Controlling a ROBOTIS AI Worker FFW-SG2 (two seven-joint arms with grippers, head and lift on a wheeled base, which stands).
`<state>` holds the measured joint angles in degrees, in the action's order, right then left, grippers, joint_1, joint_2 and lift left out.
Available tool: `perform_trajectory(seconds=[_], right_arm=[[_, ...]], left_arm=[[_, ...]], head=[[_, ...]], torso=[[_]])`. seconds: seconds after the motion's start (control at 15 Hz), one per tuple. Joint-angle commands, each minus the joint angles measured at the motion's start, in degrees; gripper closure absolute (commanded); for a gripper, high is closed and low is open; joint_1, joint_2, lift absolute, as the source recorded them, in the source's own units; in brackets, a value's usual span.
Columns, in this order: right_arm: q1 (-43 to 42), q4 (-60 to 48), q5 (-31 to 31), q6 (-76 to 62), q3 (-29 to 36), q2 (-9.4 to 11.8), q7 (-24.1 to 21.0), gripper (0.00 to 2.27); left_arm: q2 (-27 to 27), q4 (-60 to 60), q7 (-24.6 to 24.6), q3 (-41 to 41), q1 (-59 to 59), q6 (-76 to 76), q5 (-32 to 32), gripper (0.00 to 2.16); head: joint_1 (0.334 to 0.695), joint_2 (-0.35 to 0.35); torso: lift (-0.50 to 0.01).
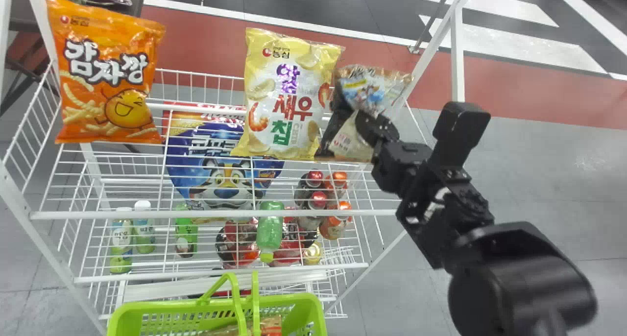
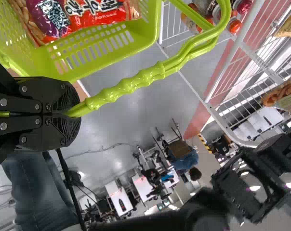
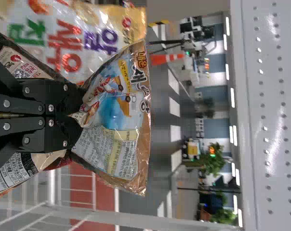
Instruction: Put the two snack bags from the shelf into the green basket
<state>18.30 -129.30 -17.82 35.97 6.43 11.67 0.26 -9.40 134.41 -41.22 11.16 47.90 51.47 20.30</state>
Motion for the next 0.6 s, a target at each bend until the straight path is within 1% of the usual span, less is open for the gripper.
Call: perform_trajectory(seconds=[0.0, 0.07, 0.13, 0.2, 0.27, 0.33, 0.47, 0.53], right_arm=[[6.31, -8.52, -1.43, 8.82, 1.21, -0.06, 0.00, 2.24], [8.07, -11.24, -2.40, 13.39, 2.18, -0.06, 0.18, 2.24], [9.74, -13.53, -4.50, 18.66, 3.85, -0.06, 1.41, 2.24], [10.97, -14.32, -9.16, 22.35, 6.75, -0.24, 3.08, 2.24], [11.85, -15.55, -11.89, 28.68, 8.95, -0.24, 3.87, 2.24], [12.90, -16.87, -11.98, 30.97, 9.74, -0.42, 4.13, 2.24], [15.80, -20.91, -12.68, 41.87, 11.67, -0.85, 5.54, 2.24], [16.68, -22.40, -13.47, 49.78, 12.38, -1.12, 5.98, 2.24]], left_arm=[[0.00, -0.02, 0.09, 0.09, 0.00, 0.00, 0.00, 1.69], [0.00, -0.02, 0.09, 0.09, 0.00, 0.00, 0.00, 1.69], [0.00, -0.11, 0.18, 0.09, -0.09, 0.00, 0.00, 1.69], [0.00, -0.11, 0.18, 0.09, -0.09, 0.00, 0.00, 1.69], [0.00, -0.20, 0.18, 0.09, -0.09, 0.00, 0.00, 1.69], [0.00, -0.29, 0.18, 0.09, -0.09, 0.00, 0.00, 1.69], [0.00, -0.29, 0.18, 0.09, -0.09, 0.00, 0.00, 1.69], [0.00, -0.29, 0.09, 0.09, -0.09, 0.00, 0.00, 1.69]], head=[[0.695, -0.350], [0.695, -0.350], [0.695, -0.350], [0.695, -0.350], [0.695, -0.350], [0.695, -0.350], [0.695, -0.350], [0.695, -0.350]], torso=[[-0.011], [-0.011], [-0.011], [-0.011], [-0.011], [-0.011], [-0.011], [-0.011]])
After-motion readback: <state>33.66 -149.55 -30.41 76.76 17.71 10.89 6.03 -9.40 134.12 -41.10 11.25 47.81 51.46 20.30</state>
